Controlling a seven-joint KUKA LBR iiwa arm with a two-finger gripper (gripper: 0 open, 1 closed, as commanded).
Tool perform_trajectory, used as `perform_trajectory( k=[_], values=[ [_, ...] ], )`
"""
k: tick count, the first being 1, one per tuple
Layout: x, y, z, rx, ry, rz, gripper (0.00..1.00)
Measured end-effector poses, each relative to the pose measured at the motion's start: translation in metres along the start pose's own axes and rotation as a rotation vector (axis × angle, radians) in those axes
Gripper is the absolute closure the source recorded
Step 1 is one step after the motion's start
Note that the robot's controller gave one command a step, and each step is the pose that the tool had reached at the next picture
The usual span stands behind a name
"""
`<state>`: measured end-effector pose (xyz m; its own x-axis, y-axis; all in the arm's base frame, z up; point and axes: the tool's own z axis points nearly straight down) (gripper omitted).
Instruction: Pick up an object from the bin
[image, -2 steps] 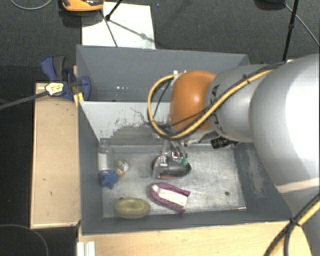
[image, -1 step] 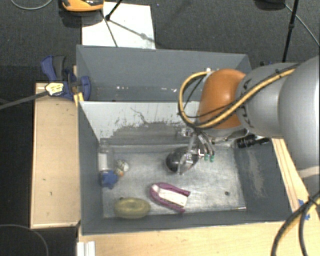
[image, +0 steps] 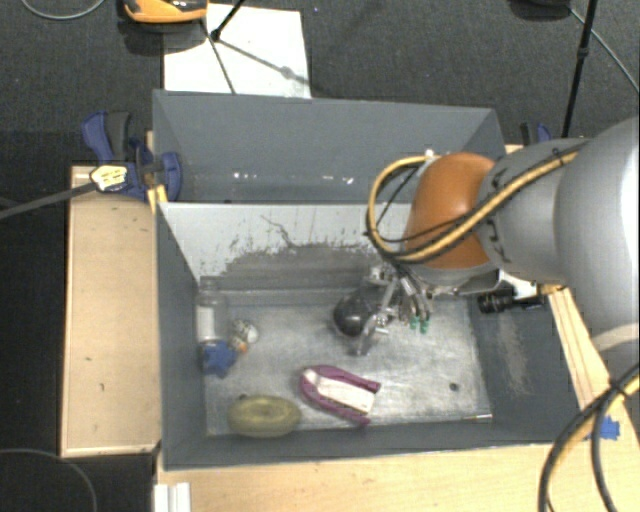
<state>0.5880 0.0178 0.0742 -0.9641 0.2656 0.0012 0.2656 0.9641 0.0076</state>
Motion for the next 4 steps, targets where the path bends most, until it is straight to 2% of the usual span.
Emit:
perform_trajectory(
  k=[1,2,4],
  values=[
    [0.016,0.017,0.002,0.006,-0.003,0.042,0.00],
    [0.017,0.017,0.002,0.006,-0.001,0.040,1.00],
    [0.015,0.018,-0.058,0.005,-0.005,0.028,1.00]
  ],
)
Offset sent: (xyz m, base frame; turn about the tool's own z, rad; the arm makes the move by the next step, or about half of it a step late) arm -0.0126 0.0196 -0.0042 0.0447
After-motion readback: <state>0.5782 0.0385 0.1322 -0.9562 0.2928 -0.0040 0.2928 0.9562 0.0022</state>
